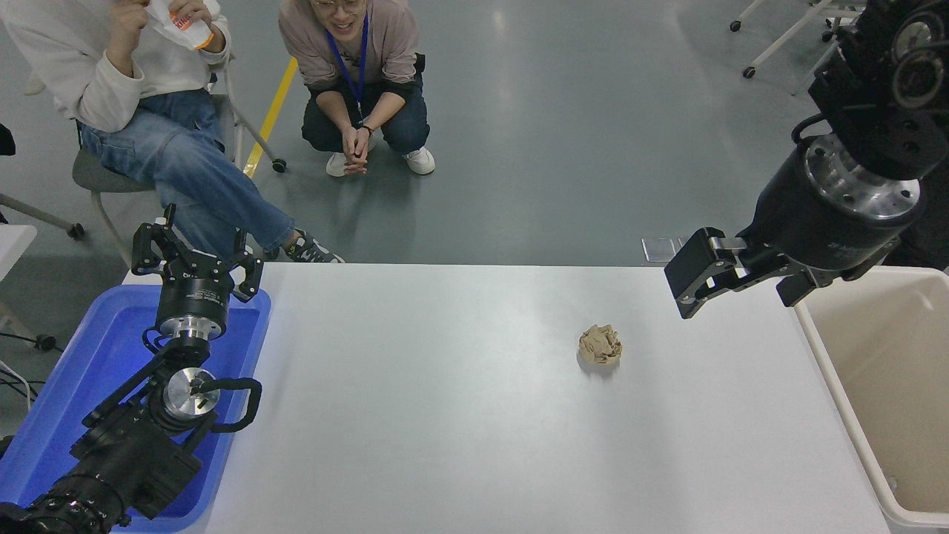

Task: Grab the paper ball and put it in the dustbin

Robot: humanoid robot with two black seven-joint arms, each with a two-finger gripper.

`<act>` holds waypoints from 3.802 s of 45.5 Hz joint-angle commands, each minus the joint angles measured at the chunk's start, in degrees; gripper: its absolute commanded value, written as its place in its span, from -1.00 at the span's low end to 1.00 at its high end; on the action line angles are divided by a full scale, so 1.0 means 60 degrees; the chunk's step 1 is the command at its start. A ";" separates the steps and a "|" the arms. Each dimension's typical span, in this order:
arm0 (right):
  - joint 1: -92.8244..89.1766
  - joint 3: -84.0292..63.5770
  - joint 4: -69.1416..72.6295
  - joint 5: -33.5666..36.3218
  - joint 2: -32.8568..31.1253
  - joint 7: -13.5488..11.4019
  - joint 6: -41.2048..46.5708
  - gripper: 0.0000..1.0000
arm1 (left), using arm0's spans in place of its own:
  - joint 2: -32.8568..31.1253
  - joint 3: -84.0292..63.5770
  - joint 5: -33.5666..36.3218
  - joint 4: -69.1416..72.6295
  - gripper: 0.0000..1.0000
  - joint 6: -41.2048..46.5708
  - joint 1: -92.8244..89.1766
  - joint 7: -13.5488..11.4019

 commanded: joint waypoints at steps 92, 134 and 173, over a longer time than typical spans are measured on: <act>-1.3191 0.4665 -1.0574 -0.2067 0.1657 0.0029 -0.5708 1.00 | 0.0000 0.0010 0.0000 0.0000 0.98 0.0000 -0.0009 -0.0006; -1.5433 0.6453 -1.2449 -0.2887 0.2390 0.0029 -0.6221 1.00 | 0.0000 -0.0005 0.0000 0.0000 0.98 0.0000 -0.0009 -0.0006; -1.5550 0.7405 -1.2508 -0.3181 0.2390 0.0102 -0.6221 0.08 | 0.0000 -0.0005 0.0000 0.0000 0.98 0.0000 -0.0009 -0.0006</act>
